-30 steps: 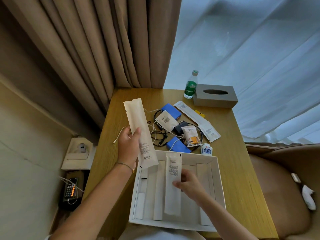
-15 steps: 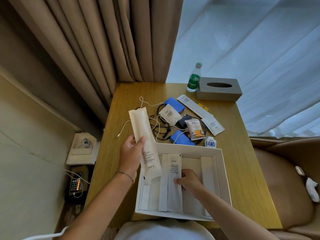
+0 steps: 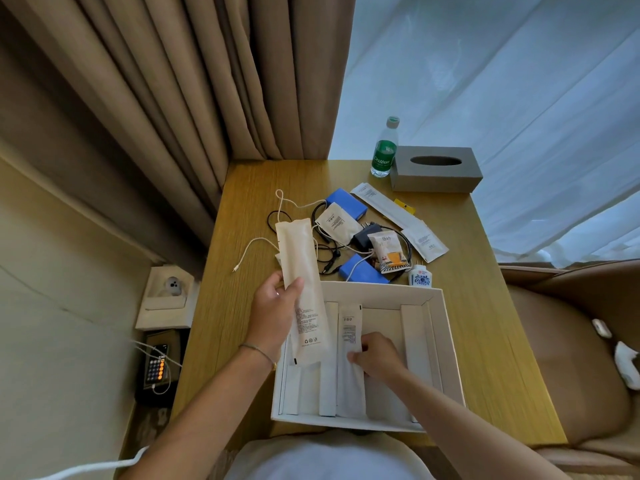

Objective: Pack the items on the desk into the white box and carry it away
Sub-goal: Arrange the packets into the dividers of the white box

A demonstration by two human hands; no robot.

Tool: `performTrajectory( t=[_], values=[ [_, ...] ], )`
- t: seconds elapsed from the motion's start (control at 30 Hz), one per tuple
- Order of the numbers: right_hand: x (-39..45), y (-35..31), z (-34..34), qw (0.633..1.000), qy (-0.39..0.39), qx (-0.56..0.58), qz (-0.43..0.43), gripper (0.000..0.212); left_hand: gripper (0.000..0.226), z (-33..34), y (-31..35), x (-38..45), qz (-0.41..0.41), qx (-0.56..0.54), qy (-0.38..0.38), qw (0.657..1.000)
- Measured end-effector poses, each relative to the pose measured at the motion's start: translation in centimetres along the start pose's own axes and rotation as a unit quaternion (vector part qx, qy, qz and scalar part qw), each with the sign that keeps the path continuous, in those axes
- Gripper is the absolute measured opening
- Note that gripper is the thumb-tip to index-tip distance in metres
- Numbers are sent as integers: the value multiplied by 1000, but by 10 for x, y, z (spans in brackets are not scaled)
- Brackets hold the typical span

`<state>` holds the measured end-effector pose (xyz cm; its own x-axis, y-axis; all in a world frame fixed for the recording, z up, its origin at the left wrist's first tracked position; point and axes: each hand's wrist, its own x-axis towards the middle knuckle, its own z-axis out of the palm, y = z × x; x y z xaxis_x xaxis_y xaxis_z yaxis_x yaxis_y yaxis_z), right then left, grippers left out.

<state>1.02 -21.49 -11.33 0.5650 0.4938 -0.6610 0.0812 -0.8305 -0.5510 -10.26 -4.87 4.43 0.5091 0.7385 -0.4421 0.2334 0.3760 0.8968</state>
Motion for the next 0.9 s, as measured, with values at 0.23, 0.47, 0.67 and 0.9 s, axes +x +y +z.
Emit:
performTrajectory(
  t=[0.23,0.47,0.67,0.9],
  values=[
    [-10,-6,-11,980,58,-192,9,29,12,15,-3,-7,-48,-13,-51,997],
    [-29,-26,-55,993,106,-51,-3,36,17,26,-18,-18,-159,26,-187,969],
    [-54,-33,-99,984,146,101,-16,23,22,34,-42,-20,-220,69,-219,948],
    [-64,-30,-103,978,144,151,-17,17,24,75,-73,-2,-246,175,-208,930]
  ],
)
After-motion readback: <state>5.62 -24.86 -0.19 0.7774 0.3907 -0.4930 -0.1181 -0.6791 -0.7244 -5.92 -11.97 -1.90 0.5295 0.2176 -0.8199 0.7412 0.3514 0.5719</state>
